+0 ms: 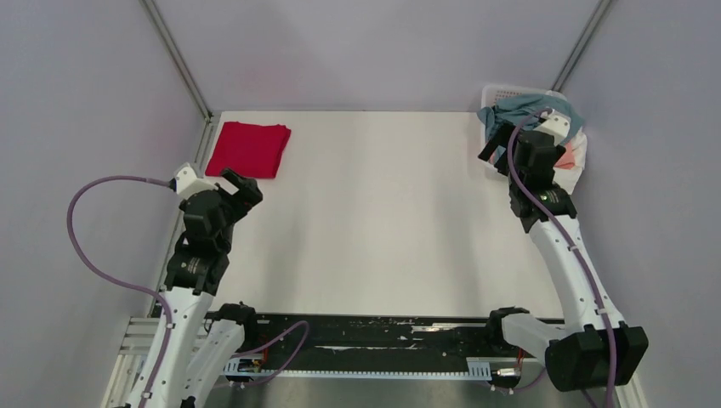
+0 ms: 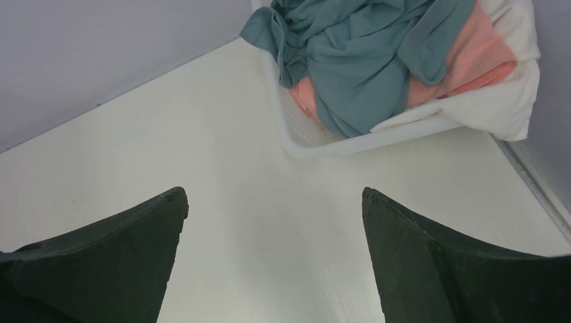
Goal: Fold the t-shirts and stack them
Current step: Grab crumpled tshirt from bin with the right arm
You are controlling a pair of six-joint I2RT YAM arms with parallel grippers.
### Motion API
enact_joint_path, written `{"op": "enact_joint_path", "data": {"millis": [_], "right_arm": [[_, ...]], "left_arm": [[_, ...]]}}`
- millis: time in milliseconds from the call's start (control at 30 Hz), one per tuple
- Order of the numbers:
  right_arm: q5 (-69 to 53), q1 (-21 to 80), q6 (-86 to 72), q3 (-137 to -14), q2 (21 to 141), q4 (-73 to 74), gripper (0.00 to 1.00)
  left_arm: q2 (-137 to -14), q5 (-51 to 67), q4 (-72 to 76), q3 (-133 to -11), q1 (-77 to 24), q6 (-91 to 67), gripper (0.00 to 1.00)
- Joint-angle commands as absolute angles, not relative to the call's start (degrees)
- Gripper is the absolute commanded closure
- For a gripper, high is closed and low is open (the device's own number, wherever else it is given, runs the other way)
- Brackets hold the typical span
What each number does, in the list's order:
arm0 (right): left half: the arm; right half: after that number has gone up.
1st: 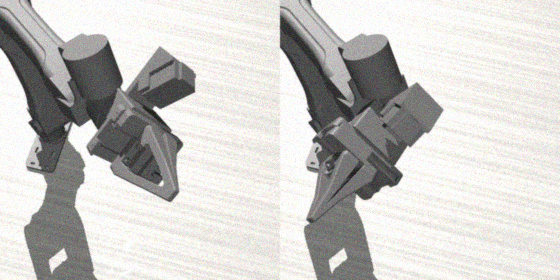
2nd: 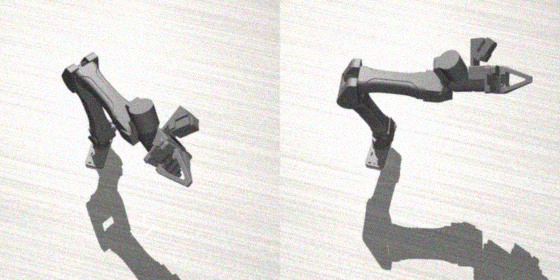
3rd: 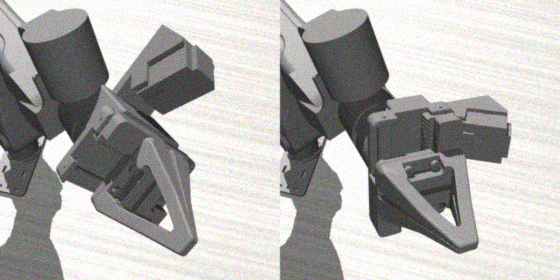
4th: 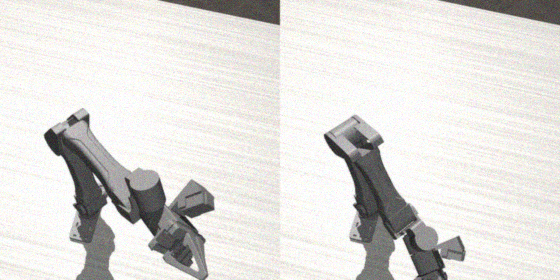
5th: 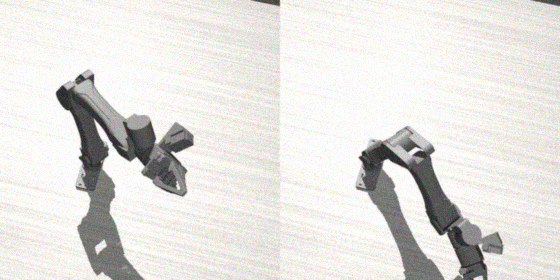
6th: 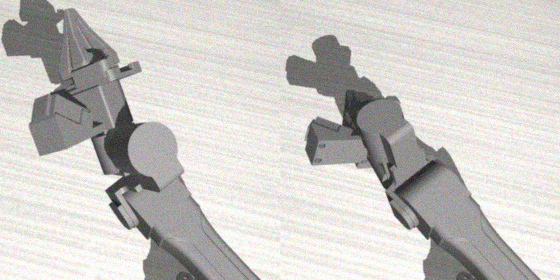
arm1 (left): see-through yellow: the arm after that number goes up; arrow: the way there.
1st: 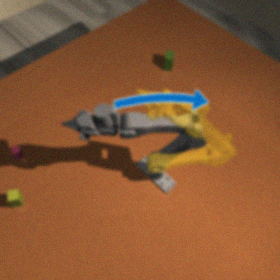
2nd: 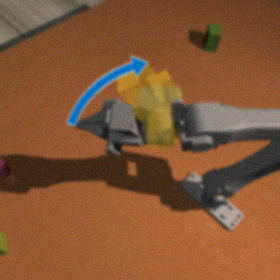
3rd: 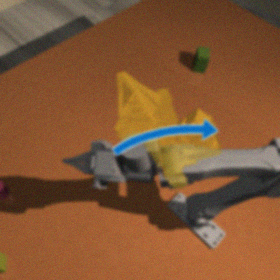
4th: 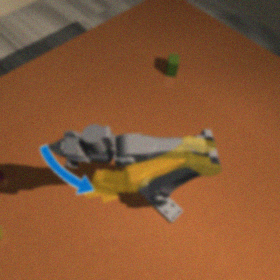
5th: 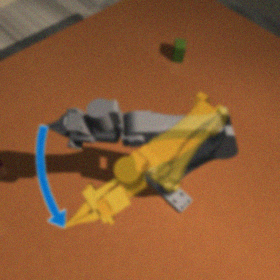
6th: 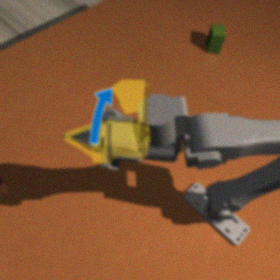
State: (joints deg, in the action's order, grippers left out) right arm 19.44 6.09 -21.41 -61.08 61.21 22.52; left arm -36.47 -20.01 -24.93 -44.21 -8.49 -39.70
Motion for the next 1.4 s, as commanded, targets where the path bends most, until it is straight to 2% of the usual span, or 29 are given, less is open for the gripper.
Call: {"op": "enact_joint_path", "data": {"millis": [0,167,467,633,700,800,900,1167,1367], "right_arm": [[22.5,6.2,-13.6,-66.7,67.0,18.2,0.00],[30.0,4.9,-9.4,-77.1,82.4,16.2,0.00],[26.2,-6.0,-10.2,-102.9,112.9,17.1,0.01],[22.7,-7.4,-10.5,-109.4,122.0,17.2,0.12],[21.5,-7.9,-12.0,-110.0,123.8,17.1,0.29],[17.0,-8.5,-13.1,-110.8,124.4,17.2,0.71],[12.2,-8.5,-13.4,-111.9,121.9,17.2,0.98],[2.0,-7.9,-14.7,-115.1,107.1,16.2,1.00],[-6.9,-2.5,-12.3,-115.6,95.1,12.1,1.00]], "left_arm": [[-37.6,-18.3,-19.4,-43.8,-8.5,-39.6,0.00],[-41.9,-14.1,-14.4,-42.5,-8.5,-38.7,0.00],[-48.3,-12.9,-13.4,-42.3,-8.5,-38.7,0.00],[-49.4,-13.2,-13.9,-41.9,-8.5,-38.8,0.00],[-49.8,-13.5,-14.5,-42.2,-8.5,-38.8,0.00],[-49.7,-13.4,-15.7,-42.2,-8.6,-39.1,0.00],[-49.2,-12.9,-16.5,-41.9,-8.5,-39.7,0.00],[-44.8,-10.9,-17.7,-39.9,-8.5,-40.2,0.00],[-39.9,-10.3,-18.8,-38.2,-8.5,-40.6,0.00]]}}
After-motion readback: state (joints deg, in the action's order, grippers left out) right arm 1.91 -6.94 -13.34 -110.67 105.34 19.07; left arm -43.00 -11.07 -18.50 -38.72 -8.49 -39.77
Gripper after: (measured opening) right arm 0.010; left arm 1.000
